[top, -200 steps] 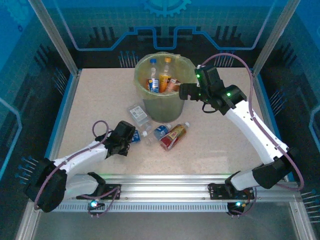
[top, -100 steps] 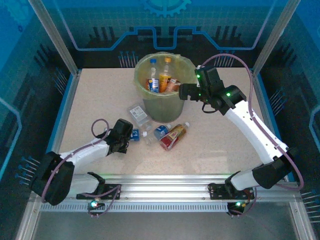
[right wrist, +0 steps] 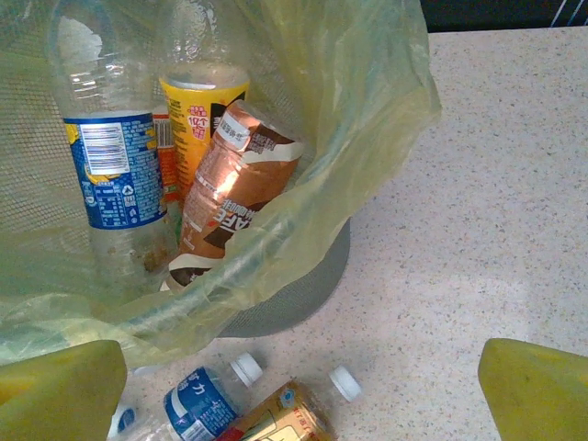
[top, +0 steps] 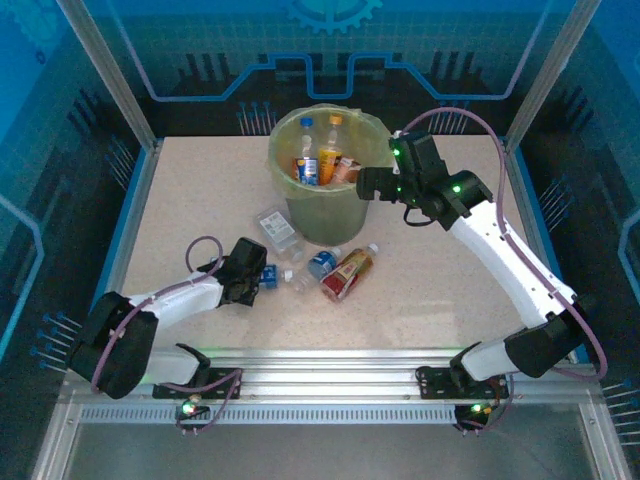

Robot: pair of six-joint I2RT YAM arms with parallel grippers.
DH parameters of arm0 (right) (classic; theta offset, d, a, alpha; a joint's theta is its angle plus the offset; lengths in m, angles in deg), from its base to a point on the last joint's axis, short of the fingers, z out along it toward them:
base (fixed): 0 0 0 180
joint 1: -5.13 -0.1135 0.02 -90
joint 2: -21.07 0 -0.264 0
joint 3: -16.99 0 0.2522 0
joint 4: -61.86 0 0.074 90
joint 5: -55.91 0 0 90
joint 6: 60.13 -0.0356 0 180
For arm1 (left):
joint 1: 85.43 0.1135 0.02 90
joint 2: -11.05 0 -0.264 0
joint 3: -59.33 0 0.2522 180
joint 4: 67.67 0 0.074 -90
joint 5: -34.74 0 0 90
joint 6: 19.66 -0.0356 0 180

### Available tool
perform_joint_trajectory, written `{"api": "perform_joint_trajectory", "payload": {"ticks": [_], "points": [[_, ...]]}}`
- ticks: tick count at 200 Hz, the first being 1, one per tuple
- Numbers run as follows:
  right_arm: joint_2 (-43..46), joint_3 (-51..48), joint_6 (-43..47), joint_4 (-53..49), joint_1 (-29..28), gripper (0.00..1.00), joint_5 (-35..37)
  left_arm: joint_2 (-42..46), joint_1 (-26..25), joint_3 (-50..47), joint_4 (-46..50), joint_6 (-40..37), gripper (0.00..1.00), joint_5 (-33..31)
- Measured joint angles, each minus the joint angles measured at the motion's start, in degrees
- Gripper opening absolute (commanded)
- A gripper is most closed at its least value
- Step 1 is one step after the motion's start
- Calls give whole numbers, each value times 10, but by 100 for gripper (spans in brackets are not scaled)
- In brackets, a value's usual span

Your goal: Put the plastic bottles in the bin

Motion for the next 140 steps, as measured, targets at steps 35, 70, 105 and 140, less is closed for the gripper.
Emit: {"api": "perform_joint_trajectory", "payload": {"ticks": [35,70,105,140], "points": [[-3,0,0,0,0,100,-3,1,8,-1,0,-2,65,8],[-6,0,0,0,0,100,-4,6,24,-15,-43,-21,63,7],[-7,-7,0,0,0,100,-4,28,63,-19,-78,-73,62,-45],[-3,-20,0,2,0,100,-4,111,73,-19,-76,-153,62,-83]]}}
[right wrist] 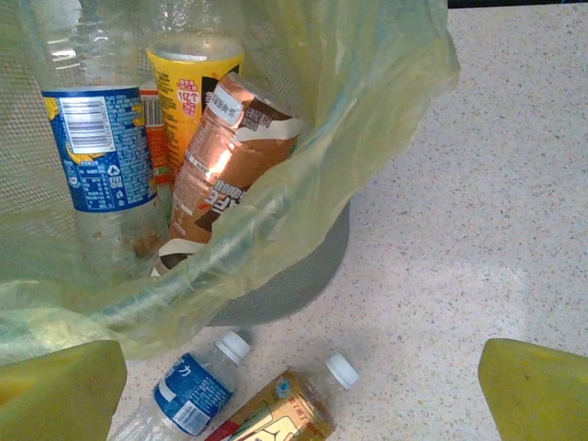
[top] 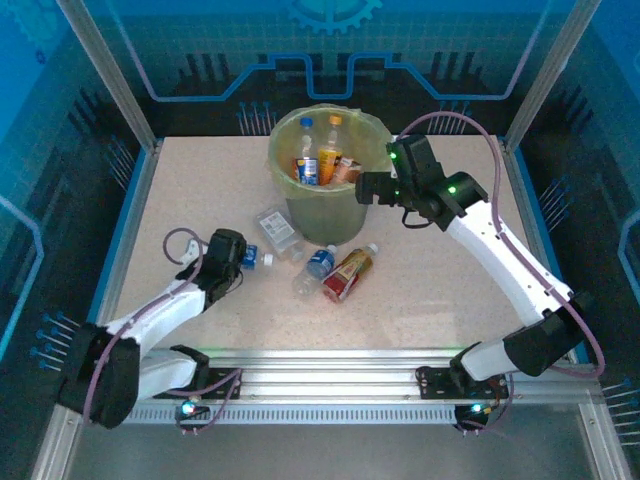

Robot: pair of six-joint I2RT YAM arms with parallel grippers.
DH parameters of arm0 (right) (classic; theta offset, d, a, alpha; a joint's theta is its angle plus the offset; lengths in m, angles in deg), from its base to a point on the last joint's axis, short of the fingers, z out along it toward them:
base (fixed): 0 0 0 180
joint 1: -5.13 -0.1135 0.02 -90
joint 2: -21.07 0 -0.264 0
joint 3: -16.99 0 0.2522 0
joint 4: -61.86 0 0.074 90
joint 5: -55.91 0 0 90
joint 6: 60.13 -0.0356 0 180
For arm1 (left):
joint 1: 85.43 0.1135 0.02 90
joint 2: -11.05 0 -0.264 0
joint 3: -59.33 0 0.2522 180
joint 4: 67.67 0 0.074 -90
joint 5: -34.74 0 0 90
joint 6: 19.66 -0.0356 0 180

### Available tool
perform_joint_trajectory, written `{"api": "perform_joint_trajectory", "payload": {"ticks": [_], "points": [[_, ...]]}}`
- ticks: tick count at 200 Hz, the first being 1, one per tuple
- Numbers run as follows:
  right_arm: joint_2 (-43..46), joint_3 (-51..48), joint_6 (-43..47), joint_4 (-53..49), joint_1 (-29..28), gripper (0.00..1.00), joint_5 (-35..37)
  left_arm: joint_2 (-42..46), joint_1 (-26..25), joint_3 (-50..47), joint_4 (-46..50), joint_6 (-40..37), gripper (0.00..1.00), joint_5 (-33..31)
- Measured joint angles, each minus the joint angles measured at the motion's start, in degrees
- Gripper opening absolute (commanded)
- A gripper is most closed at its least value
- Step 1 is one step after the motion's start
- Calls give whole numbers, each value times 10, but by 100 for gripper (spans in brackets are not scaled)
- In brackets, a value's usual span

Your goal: Put the plastic bottles in the bin

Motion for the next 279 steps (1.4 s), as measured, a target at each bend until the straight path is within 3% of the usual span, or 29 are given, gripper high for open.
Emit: {"api": "perform_joint_trajectory", "payload": {"ticks": [53,108,204,279], "points": [[36,-35,-9,4,0,100,5,116,3,59,11,-195,61,-15],[89,-71,-19,7,0,100,24,115,3,218,0,-361,59,42],[158,-128,-48,-5,0,100,67,-173,-91,614,-1,-606,59,181],[203,-150,-74,-23,2,100,94,-372,-104,870,182,-769,60,264]]}}
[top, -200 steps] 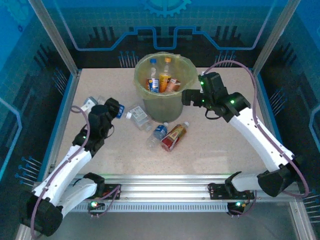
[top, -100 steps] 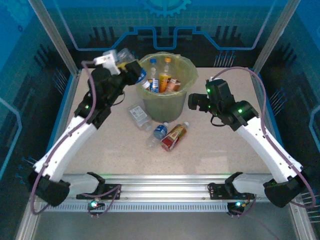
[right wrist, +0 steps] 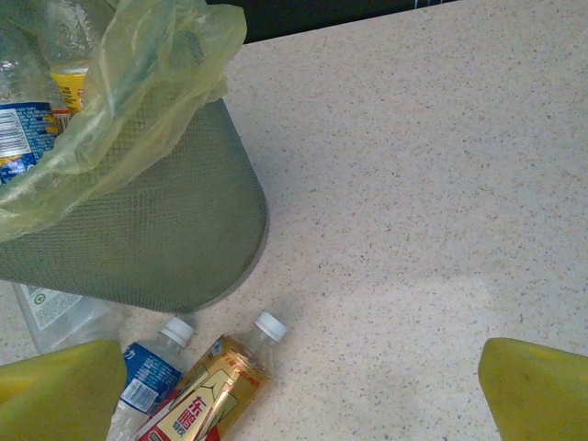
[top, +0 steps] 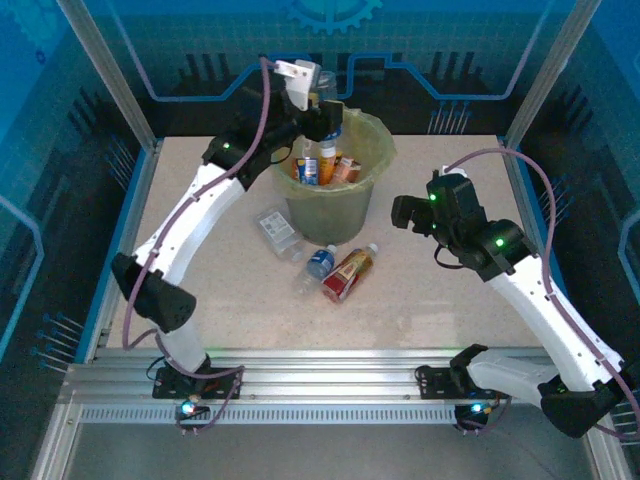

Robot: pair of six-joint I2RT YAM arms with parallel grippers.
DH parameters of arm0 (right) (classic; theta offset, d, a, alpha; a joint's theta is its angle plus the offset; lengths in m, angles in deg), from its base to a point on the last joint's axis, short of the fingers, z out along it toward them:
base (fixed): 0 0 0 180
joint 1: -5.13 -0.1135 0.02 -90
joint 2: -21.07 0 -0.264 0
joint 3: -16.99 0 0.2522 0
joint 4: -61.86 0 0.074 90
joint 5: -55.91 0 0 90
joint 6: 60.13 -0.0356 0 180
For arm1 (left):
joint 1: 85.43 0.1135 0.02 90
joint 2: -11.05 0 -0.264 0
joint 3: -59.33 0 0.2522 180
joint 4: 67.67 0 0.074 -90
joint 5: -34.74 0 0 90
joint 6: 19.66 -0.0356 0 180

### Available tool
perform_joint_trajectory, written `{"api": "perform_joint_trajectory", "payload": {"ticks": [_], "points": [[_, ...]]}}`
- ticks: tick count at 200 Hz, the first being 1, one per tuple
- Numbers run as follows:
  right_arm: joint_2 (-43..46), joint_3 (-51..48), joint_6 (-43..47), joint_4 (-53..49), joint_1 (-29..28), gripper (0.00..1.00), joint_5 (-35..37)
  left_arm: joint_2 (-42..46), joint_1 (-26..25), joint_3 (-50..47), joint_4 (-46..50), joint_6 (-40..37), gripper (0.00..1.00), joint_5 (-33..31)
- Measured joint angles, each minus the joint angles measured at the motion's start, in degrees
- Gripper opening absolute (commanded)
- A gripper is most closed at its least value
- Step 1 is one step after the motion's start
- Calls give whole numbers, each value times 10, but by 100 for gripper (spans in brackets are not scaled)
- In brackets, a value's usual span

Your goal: Put the plastic bottles in the bin

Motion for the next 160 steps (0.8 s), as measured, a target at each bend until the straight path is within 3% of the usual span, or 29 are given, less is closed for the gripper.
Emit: {"api": "perform_joint_trajectory", "payload": {"ticks": [73,132,160], "points": [[-3,-5,-12,-16,3,100,3,-42,-6,49,138,-126,65,11],[-4,-8,-17,-18,3,100,3,-72,-18,49,183,-165,70,11],[-4,-9,-21,-18,3,100,3,-88,-23,49,193,-175,78,11]]}}
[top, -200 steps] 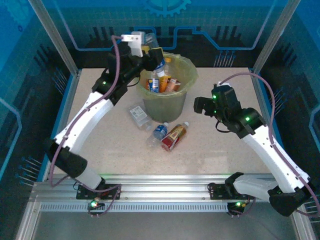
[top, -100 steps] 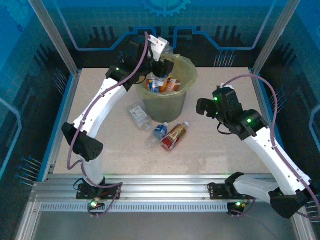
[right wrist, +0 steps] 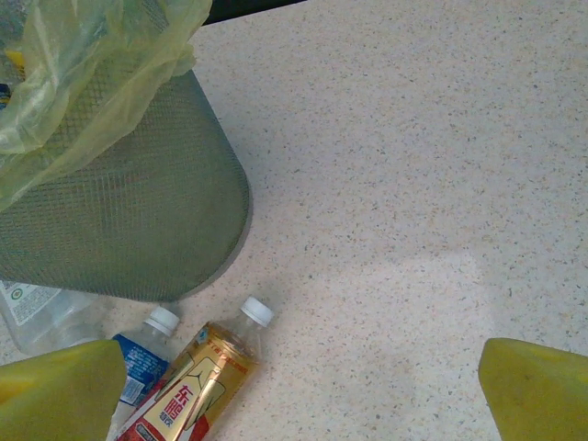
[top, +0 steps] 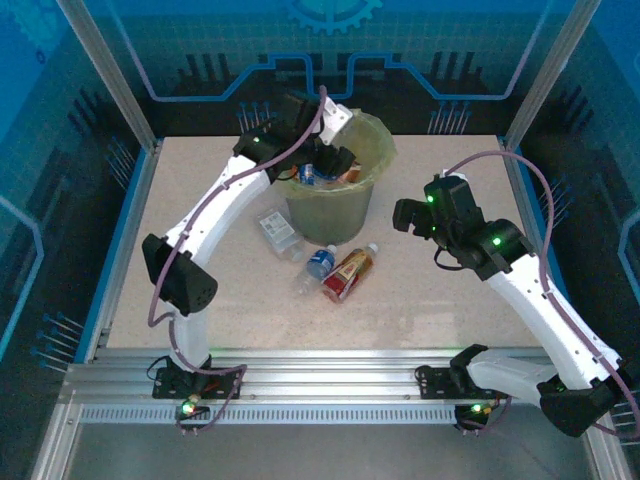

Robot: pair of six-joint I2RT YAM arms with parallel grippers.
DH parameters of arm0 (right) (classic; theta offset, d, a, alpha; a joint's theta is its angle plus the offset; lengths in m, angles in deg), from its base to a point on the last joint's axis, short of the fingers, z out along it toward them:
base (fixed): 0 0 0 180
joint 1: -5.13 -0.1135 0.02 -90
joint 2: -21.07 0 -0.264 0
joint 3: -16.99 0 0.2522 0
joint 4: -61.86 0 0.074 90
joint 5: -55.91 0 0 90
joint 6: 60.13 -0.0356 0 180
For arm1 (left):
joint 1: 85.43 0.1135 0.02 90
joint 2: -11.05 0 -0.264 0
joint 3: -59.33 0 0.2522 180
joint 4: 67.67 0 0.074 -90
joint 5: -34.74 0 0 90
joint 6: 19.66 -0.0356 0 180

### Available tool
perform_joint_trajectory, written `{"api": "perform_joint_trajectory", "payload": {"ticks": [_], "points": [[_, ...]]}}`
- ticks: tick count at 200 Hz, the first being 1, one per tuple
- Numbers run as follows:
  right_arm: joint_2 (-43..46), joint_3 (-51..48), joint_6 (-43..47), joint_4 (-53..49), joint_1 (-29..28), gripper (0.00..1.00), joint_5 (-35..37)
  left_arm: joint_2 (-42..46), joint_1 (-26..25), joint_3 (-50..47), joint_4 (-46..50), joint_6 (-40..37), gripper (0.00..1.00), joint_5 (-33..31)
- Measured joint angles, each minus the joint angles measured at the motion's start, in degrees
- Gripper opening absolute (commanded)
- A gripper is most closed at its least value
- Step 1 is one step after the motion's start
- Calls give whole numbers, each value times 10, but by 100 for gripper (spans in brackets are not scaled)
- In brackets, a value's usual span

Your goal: Put the plastic bottles in the bin

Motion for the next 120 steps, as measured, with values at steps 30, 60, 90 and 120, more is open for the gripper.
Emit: {"api": "perform_joint_trajectory", "payload": {"ticks": [30,60,90,120], "points": [[0,-7,0,-2,0,100,0,-9,-3,0,5,-5,88,-1],[0,-10,-2,-5,0,100,0,-10,-9,1,7,-11,91,-1],[0,-10,-2,-4,0,100,0,-10,-15,1,6,-9,97,-1],[0,-21,-9,-5,0,100,-3,-2,-16,-3,-5,7,99,-7]]}}
